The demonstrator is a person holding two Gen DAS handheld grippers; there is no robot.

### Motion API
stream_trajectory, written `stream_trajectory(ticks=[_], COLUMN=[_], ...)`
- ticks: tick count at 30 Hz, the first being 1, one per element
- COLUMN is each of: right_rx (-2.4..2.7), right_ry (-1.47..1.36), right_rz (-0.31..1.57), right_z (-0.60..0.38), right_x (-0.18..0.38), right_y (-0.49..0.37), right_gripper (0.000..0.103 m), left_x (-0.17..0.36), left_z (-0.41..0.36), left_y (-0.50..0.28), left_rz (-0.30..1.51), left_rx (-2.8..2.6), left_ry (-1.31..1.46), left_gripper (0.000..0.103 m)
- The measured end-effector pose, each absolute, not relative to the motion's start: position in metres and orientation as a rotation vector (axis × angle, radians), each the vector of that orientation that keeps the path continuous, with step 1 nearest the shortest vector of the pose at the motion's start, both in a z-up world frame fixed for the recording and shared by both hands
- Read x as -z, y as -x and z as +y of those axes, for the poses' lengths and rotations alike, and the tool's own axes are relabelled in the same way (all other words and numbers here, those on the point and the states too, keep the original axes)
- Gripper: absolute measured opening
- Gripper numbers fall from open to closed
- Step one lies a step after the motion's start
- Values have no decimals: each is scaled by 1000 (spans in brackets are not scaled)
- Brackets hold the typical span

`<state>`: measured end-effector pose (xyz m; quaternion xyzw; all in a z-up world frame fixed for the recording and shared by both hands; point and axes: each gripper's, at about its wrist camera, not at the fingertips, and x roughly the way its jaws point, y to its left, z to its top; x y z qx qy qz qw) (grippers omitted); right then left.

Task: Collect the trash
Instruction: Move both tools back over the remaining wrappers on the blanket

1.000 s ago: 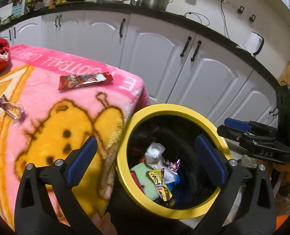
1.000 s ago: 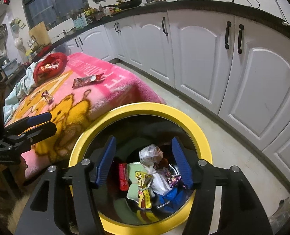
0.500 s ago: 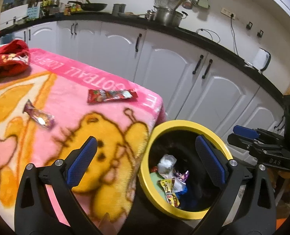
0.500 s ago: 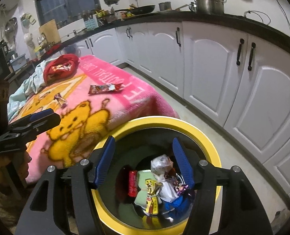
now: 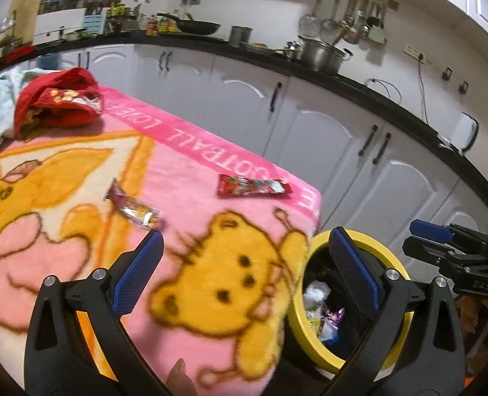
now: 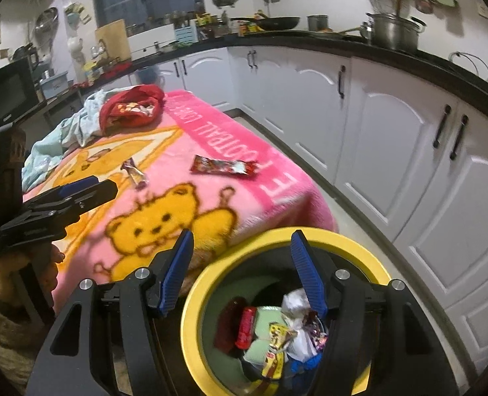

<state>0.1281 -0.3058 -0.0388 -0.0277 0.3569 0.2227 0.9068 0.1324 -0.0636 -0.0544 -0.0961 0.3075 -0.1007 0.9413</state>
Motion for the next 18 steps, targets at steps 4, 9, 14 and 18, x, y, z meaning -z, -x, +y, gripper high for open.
stream_trajectory(ticks=[4,9,14,18], right_rx=[-489,-514,-525,-538], right_ry=[78,111,134,159], right_rz=[727,726,732,734], right_z=[-287,-265,-247,-234], right_x=[34,35,38,42], right_y=[-139,-156,-180,-198], right_gripper=[59,59,59,59], left_x=[55,59,64,68], left_z=[-45,-23,-6,5], left_y=[-135,-142,-150,-158], left_rz=[623,626,636,647], left_rx=[172,128,93,69], left_ry=[218,256,281,295], left_gripper=[92,92,92,92])
